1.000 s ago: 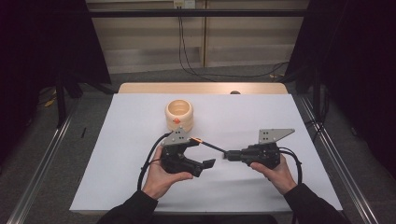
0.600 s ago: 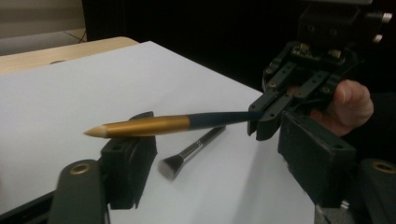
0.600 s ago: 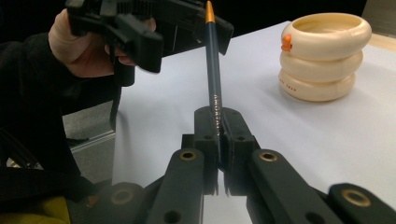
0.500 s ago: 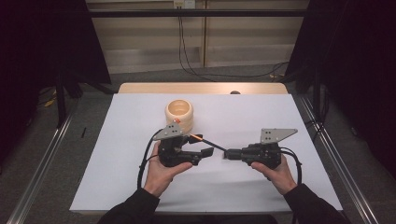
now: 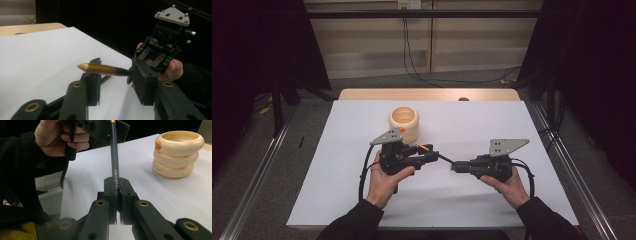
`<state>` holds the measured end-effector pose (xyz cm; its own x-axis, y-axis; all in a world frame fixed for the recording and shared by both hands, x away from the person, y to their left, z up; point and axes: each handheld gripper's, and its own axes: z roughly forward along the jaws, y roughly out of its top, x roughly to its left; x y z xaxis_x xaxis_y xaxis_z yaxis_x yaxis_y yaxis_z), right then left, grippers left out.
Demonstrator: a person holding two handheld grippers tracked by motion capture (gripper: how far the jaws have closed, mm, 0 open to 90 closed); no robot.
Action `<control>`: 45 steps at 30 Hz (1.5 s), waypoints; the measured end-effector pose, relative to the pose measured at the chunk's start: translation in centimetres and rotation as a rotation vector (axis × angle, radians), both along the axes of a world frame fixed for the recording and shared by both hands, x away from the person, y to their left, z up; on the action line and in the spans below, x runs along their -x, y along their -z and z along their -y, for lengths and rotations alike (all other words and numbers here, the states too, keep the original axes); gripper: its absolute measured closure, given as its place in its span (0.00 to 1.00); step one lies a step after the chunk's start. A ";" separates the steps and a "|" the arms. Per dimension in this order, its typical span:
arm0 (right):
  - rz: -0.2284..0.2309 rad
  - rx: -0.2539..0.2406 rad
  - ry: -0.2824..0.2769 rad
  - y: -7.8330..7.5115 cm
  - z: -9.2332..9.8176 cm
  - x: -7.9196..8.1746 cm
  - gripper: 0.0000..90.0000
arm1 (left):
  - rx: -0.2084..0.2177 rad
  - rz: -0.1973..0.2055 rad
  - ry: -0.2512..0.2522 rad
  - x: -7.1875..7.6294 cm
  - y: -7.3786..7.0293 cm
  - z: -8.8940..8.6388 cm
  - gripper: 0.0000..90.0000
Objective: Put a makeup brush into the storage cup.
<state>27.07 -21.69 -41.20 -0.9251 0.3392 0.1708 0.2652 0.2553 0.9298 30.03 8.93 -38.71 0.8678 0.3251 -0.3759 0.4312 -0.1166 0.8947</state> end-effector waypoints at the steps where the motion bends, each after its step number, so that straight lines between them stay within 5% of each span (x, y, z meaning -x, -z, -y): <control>1: 0.000 0.000 0.000 0.0 0.0 0.0 0.96 | 0.000 0.000 0.000 0.0 0.0 0.0 0.76; 8: 0.005 0.016 -0.002 0.2 0.0 -0.1 0.96 | 0.019 -0.015 0.032 0.1 -0.2 0.0 0.89; 17: 0.011 0.034 -0.032 0.4 -0.5 0.0 0.96 | 0.057 -0.030 0.031 -0.3 -0.5 0.2 0.81; 33: 0.010 0.045 -0.058 1.0 -1.0 -0.2 0.94 | 0.077 -0.040 0.080 0.0 -1.2 0.7 0.93; 45: -0.018 0.018 -0.046 0.8 -0.7 -0.4 0.65 | 0.046 -0.019 0.063 0.1 -1.6 0.3 0.93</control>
